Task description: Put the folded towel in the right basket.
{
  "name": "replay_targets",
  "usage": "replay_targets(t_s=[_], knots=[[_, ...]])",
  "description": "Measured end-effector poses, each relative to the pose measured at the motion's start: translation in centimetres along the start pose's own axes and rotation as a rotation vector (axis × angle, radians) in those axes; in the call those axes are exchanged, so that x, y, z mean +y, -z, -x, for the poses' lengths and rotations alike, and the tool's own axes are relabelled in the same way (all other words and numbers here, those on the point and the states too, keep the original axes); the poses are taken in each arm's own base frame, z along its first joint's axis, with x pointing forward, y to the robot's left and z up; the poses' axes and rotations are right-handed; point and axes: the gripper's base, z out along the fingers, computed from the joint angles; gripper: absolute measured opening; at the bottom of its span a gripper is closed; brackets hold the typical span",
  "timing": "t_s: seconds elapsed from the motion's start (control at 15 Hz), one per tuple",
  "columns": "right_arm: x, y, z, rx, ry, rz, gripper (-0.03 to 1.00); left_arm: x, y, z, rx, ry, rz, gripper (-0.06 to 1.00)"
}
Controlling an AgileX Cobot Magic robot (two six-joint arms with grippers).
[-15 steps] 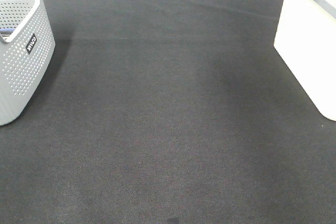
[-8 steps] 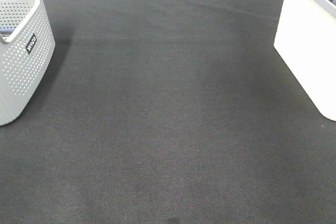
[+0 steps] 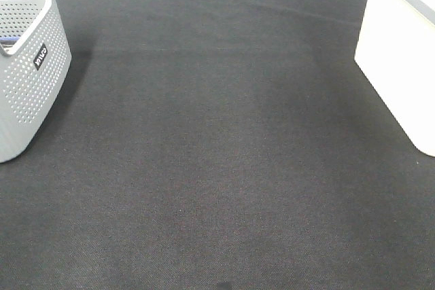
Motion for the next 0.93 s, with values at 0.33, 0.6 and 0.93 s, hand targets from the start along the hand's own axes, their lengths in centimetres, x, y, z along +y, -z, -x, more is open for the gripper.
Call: replay_targets(t_s=[0.33, 0.6, 0.93], knots=[[3.9, 5.5, 0.5, -0.104, 0.070, 0.026, 0.77, 0.0, 0.0, 0.0, 0.000, 0.000, 0.000, 0.97], [10.4, 8.4, -0.2, -0.153, 0.190, 0.094, 0.77, 0.0, 0.0, 0.0, 0.000, 0.000, 0.000, 0.97], [14.3, 12.1, -2.1, -0.185, 0.264, 0.115, 0.77, 0.0, 0.0, 0.0, 0.000, 0.000, 0.000, 0.97]])
